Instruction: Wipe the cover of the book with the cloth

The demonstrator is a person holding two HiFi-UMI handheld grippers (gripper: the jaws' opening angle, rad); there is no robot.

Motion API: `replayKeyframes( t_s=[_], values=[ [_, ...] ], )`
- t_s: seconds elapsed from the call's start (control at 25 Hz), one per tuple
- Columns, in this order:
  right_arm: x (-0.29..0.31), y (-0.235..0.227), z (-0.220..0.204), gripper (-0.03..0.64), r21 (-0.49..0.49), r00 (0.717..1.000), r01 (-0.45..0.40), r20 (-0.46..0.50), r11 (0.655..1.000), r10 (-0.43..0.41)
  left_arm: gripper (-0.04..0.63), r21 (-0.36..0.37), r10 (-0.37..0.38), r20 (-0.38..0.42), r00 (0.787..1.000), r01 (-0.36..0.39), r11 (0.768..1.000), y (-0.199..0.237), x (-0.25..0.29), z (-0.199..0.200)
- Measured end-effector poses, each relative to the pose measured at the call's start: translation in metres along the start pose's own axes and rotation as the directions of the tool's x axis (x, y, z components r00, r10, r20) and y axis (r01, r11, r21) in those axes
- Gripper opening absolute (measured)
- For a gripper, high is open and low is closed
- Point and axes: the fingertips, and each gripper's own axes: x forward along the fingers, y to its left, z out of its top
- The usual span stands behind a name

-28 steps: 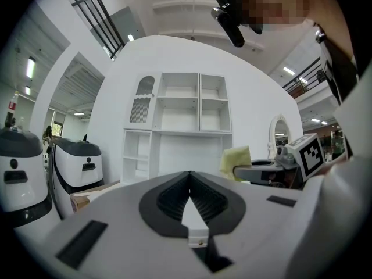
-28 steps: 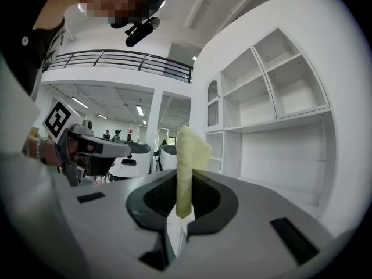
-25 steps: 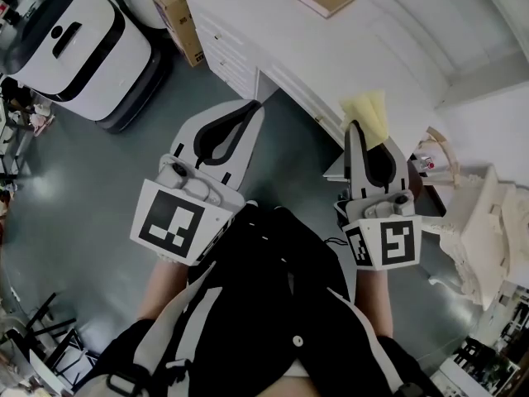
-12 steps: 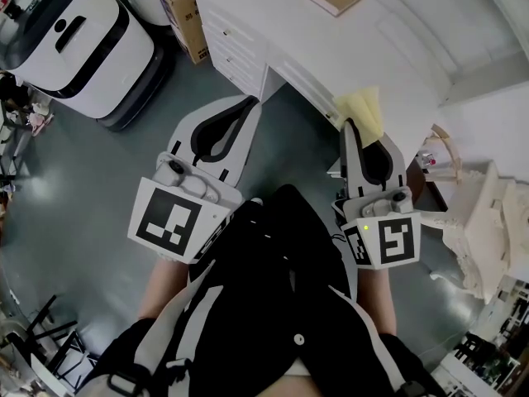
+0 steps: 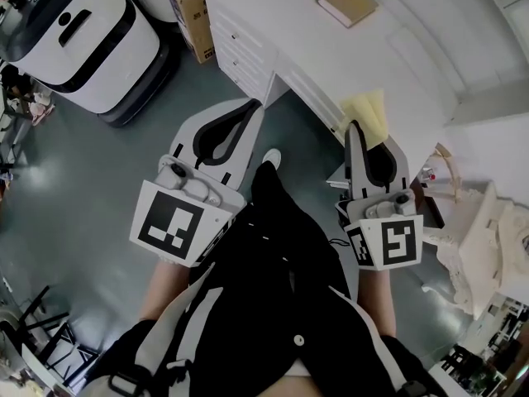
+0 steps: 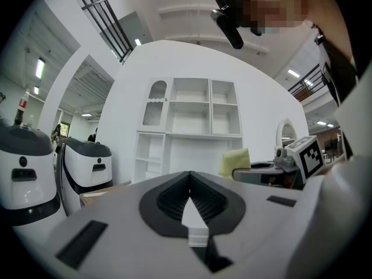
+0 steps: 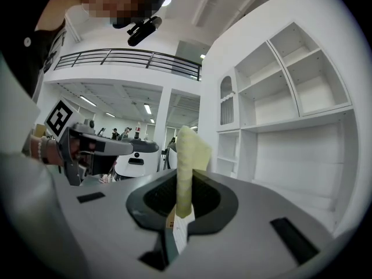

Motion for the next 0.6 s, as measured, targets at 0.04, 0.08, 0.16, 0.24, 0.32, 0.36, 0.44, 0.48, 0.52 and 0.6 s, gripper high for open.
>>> replayKeyframes(
  t_s=[0.04,0.08,0.16,0.24,0.32,0.36,0.44,0.48,0.52,0.6],
  values=[
    [0.007,-0.004,-0.001,0.035,0.002,1.0,-0.005,0.002,1.0,0.005,-0.002,-0.001,0.007,-0.002,1.0,-0.007,1.0,0.004,0.005,-0.001],
    [0.015,-0.008,-0.001,0.035,0.004,1.0,-0.011,0.004,1.0,0.011,-0.002,-0.001,0.013,-0.005,1.0,-0.013,1.0,0.009,0.011,-0.002],
    [0.032,-0.018,-0.002,0.035,0.008,1.0,-0.022,0.007,1.0,0.022,-0.002,0.002,0.023,-0.012,1.0,-0.023,1.0,0.019,0.026,-0.003],
    [0.047,-0.03,-0.003,0.035,0.014,1.0,-0.029,0.009,0.999,0.029,-0.002,0.004,0.029,-0.016,0.999,-0.029,1.0,0.027,0.042,-0.002],
    [0.063,-0.042,-0.004,0.035,0.021,0.999,-0.038,0.012,0.999,0.038,-0.002,0.002,0.03,-0.02,0.999,-0.03,1.0,0.033,0.059,0.0],
    [0.072,-0.048,-0.005,0.035,0.025,0.999,-0.044,0.014,0.999,0.043,-0.002,0.002,0.031,-0.024,0.999,-0.031,1.0,0.036,0.068,0.0],
    [0.089,-0.06,-0.005,0.035,0.029,0.998,-0.055,0.018,0.998,0.055,-0.002,0.003,0.034,-0.034,0.999,-0.034,0.999,0.044,0.085,0.002],
    [0.099,-0.067,-0.005,0.035,0.03,0.998,-0.06,0.02,0.998,0.06,-0.002,0.004,0.036,-0.037,0.999,-0.036,0.999,0.048,0.094,0.003],
    [0.108,-0.074,-0.004,0.035,0.031,0.998,-0.064,0.023,0.997,0.063,-0.002,0.005,0.038,-0.038,0.999,-0.038,0.999,0.052,0.104,0.003],
    [0.127,-0.088,-0.004,0.035,0.033,0.997,-0.07,0.026,0.997,0.069,-0.002,0.006,0.043,-0.041,0.998,-0.043,0.999,0.063,0.123,0.004]
  ],
)
